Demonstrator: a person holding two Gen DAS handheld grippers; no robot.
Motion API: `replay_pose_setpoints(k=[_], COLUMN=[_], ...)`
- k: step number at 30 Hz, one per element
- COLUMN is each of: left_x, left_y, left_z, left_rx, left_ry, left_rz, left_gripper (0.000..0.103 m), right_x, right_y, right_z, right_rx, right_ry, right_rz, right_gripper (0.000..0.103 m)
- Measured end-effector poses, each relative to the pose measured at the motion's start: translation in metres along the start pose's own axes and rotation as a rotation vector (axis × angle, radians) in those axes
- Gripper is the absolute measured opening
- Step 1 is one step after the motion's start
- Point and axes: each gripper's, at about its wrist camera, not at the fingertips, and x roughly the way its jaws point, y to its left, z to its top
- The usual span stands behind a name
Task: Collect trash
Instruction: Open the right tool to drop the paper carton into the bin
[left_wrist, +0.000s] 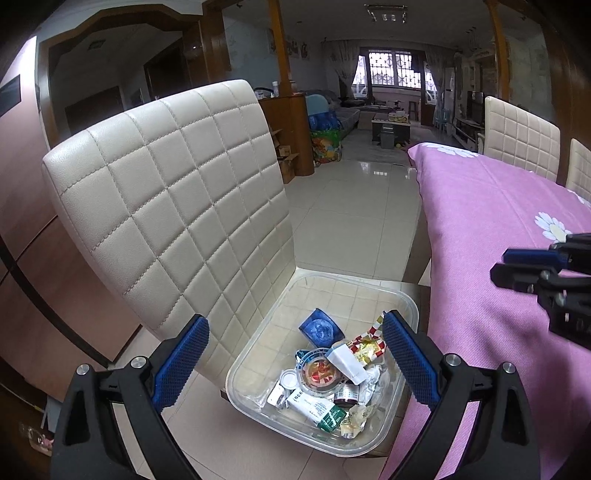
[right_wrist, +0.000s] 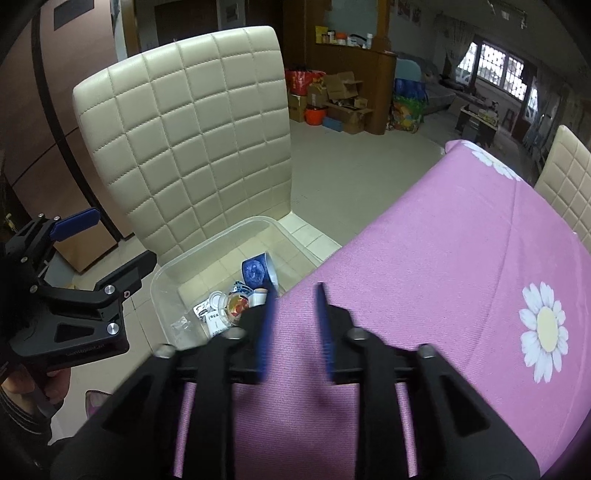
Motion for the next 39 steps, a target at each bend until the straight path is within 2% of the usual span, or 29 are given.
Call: replay_pose_setpoints(k=[1,2,3,6,16,27,32,39], left_x=[0.0,0.0,0.001,0.0,-0.004,-0.002,-0.005,-0.015], left_y=[0.001,0.001,0.001,0.001,-0.004,0.008,0.002,-0.037], left_z=[0.0,-0.001,-0.001,0.001,0.002,0.007,0.008,0.01], left_rx=[-0.003,-0.005,-0.007,-0.012,0.0,-0.076,-0.074,-0.029], left_ry=[0.002,0.004,0.006,0.009,-0.002,0.01,0.006,0.002], left_rz=[-0.003,-0.005,-0.005,-0.005,0.002,0.033,0.005,-0.083], left_gripper=[0.092,0.092,0.092,0.092,0.092,0.092,0.092,0.092], right_x=[-0.003,-0.009,-0.014,-0.017,-0.014,-0.022,-0.028,-0.042], right_y=[0.0,0.001,0.002,0.003,-0.019,-0.038,-0.049,-0.065], right_z=[0.0,-0.002,-0.002,-0.002,-0.007,-0.02,-0.029,-0.044], right_rx=[0.002,0.002,-0.01,-0.018,0.064,0.107,0.138,0.2], right_ry=[-0.025,-0.068,-0.1,-0.105,-0.075,-0.078,-0.088,-0.102], right_rz=[-0.008,-0.017,-0.033,-0.057,-0.043,-0.058,-0.068,-0.116], right_gripper=[0.089,0.092,0.091,0.091,0.092,0.092,0.092,0.096])
